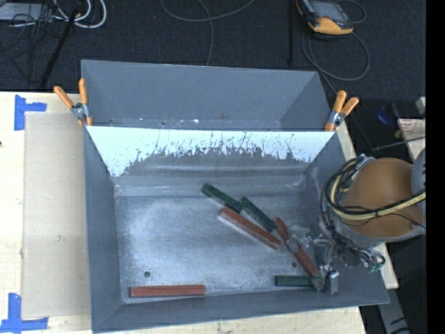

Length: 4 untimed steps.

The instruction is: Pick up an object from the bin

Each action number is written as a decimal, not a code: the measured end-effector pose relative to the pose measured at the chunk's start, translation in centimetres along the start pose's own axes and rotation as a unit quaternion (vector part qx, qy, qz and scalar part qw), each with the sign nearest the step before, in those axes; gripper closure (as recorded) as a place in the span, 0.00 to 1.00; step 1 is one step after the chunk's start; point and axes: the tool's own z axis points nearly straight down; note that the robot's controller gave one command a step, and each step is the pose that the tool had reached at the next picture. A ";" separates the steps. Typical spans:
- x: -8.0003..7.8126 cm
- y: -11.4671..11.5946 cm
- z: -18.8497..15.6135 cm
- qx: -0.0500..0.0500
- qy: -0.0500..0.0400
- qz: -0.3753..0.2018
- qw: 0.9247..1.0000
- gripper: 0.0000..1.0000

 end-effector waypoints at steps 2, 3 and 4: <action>-2.8 -0.3 -3.8 -0.004 0.003 -0.326 0.946 0.00; -1.7 1.4 0.0 -0.010 -0.006 -0.536 0.844 0.00; -2.2 1.8 0.0 -0.004 -0.008 -0.743 0.670 0.00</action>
Offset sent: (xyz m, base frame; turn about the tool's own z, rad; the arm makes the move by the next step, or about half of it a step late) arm -0.0005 0.0027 0.0291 -0.5197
